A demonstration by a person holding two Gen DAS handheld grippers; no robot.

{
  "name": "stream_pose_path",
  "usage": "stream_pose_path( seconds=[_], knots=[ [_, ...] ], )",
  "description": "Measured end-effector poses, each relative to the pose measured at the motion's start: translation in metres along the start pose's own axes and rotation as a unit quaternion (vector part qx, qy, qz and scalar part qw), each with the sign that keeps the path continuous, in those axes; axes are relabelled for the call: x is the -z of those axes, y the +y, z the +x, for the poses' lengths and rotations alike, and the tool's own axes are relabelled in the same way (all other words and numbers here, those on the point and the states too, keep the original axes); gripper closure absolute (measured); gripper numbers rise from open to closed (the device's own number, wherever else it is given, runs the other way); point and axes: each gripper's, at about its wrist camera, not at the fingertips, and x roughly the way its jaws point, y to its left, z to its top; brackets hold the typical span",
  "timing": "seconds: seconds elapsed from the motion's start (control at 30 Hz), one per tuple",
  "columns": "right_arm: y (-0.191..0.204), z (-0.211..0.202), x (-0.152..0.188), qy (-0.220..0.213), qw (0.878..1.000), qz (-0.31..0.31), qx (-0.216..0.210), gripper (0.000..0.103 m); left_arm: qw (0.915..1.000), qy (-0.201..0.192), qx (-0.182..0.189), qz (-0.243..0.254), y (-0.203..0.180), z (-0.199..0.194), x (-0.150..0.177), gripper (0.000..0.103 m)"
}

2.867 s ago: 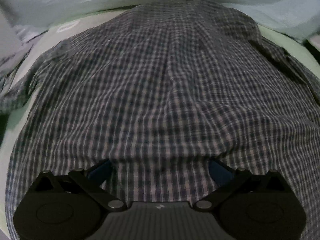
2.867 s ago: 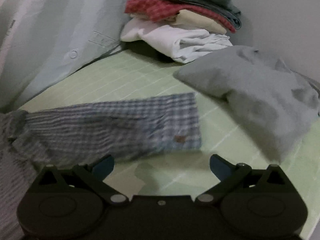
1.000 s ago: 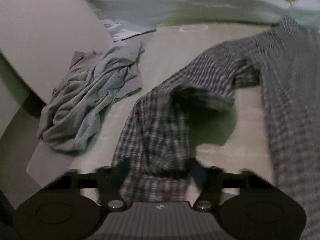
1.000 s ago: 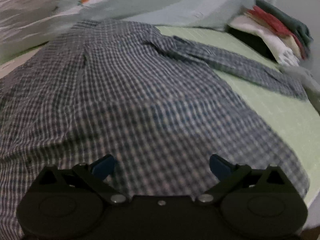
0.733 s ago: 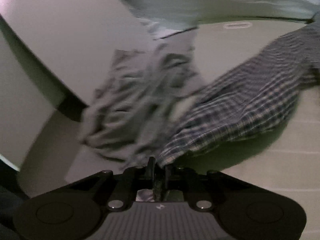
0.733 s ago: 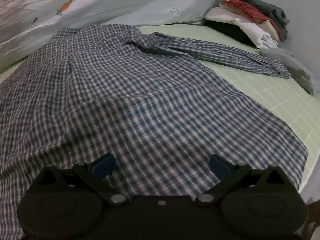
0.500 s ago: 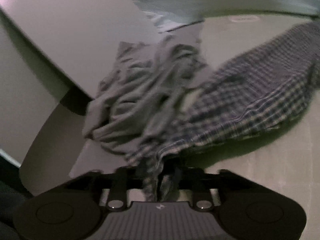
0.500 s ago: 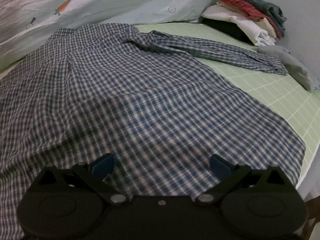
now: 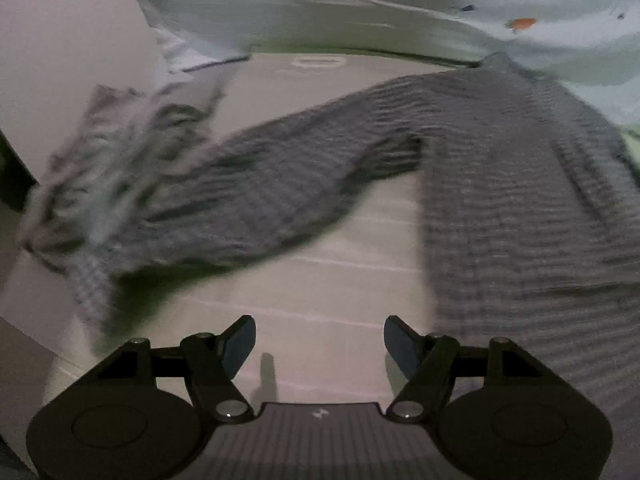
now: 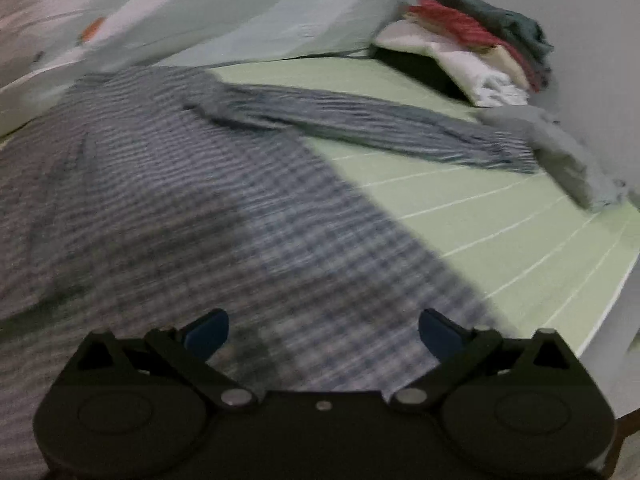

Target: Fold clothes

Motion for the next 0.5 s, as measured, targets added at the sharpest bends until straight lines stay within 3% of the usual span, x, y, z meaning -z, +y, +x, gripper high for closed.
stream_pose_path(
  seconds=[0.07,0.17,0.2,0.27,0.3,0.33,0.4,0.5],
  knots=[
    [-0.021,0.008,-0.008,0.004,1.0,0.01,0.005,0.01,1.0,0.001,0.0,0.005,-0.017,-0.003,0.006,0.031],
    [-0.048,0.021,-0.012,0.019,1.0,0.013,-0.011,0.028,0.9999,0.006,-0.005,0.01,-0.038,-0.004,0.014,0.031],
    [-0.055,0.026,-0.013,0.028,0.999,0.012,-0.018,0.043,0.9999,0.009,-0.006,0.006,-0.042,-0.004,0.015,0.031],
    [-0.068,0.029,-0.012,0.032,0.998,0.02,-0.043,0.053,0.9999,0.011,-0.008,-0.007,-0.048,-0.003,0.015,0.031],
    [-0.072,0.028,-0.012,0.031,0.998,0.016,-0.048,0.073,0.9998,0.009,-0.01,-0.012,-0.052,-0.004,0.014,0.031],
    [-0.074,0.026,-0.012,0.033,0.998,0.002,-0.057,0.101,0.9997,0.008,-0.013,-0.018,-0.055,-0.004,0.013,0.031],
    [-0.079,0.021,-0.011,0.039,0.996,-0.008,-0.079,0.102,0.9995,0.004,-0.024,-0.022,-0.059,-0.005,0.01,0.031],
    [-0.09,0.011,-0.004,0.042,0.996,-0.012,-0.074,0.102,0.9982,-0.003,-0.05,-0.032,-0.057,-0.007,0.007,0.031]
  ],
)
